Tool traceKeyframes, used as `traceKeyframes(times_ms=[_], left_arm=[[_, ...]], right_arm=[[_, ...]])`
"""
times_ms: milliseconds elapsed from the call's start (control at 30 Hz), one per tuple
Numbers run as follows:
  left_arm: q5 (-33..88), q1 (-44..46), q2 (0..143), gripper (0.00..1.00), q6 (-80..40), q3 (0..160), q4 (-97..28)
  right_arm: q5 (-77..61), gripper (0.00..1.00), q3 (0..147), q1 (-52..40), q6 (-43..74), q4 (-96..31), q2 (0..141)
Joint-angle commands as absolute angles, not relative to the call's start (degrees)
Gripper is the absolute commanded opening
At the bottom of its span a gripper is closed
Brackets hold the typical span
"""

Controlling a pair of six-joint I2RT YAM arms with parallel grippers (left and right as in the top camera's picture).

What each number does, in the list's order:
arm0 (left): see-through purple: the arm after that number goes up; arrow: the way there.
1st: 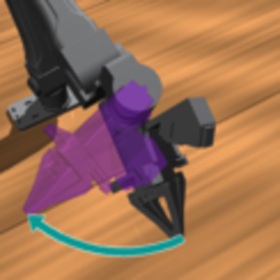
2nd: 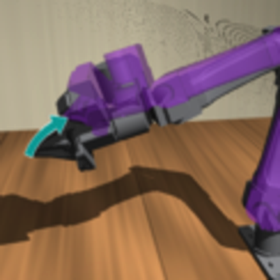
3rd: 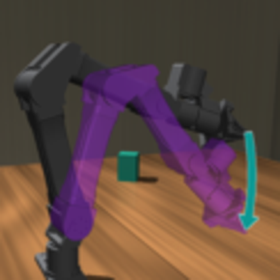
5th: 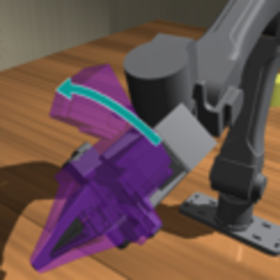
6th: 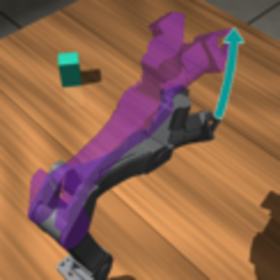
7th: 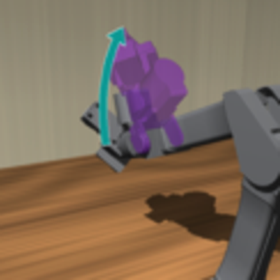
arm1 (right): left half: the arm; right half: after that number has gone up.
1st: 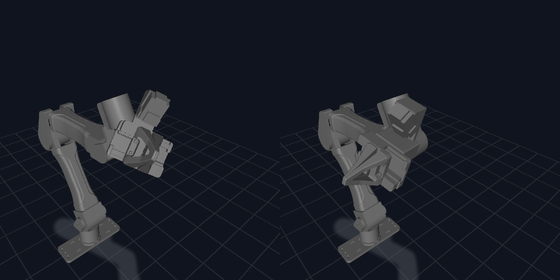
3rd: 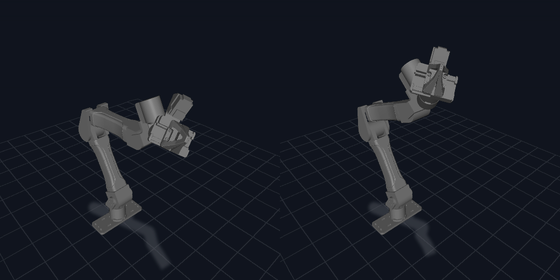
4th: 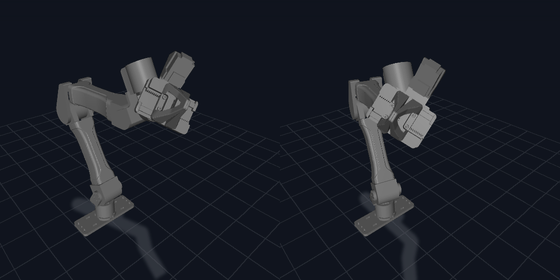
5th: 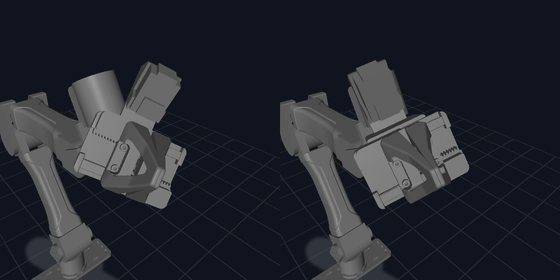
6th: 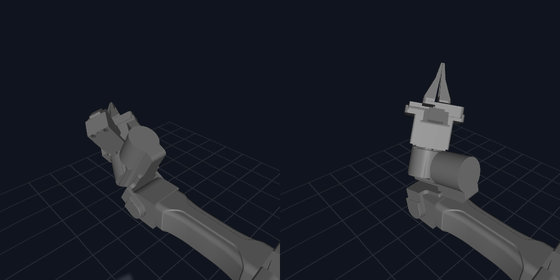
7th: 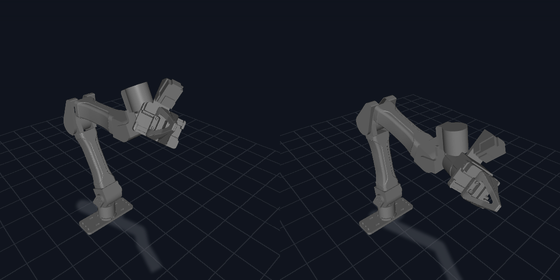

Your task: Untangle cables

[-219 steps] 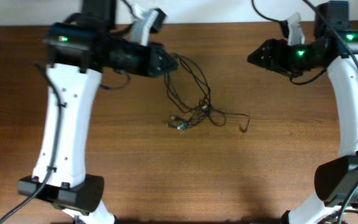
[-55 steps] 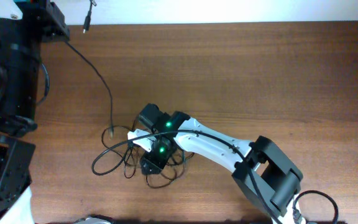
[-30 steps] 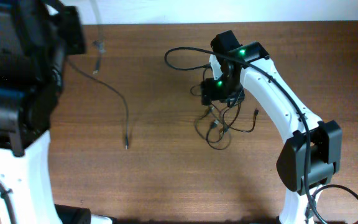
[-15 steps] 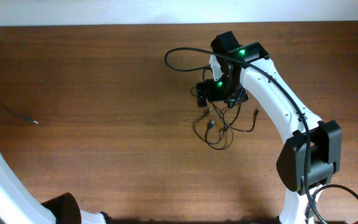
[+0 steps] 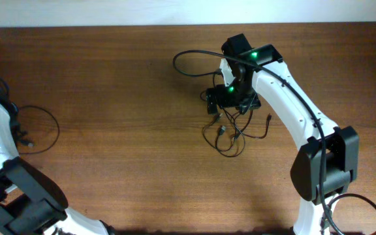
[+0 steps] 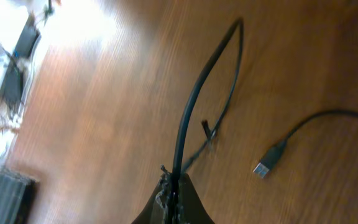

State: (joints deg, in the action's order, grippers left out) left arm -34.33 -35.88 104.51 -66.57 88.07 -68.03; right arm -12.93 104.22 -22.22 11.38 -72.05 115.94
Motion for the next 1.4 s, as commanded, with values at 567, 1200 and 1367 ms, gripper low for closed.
traceKeyframes(times_ms=[567,1200,1367], left_arm=[[-25.6,-36.2,104.0,0.99,-45.5,75.8,-45.0],[21.6,-6.5,99.5,0.75,0.9,101.5,-65.4],[15.2,14.5,101.1,0.73,-13.1,97.2,-59.7]], right_arm=[[-13.1,1.0,104.0,-22.5,11.0,-72.3,115.9],[-13.1,0.99,122.5,-5.3,10.8,-85.4,107.3],[-13.7,0.99,122.3,5.2,10.8,-87.4,107.6]])
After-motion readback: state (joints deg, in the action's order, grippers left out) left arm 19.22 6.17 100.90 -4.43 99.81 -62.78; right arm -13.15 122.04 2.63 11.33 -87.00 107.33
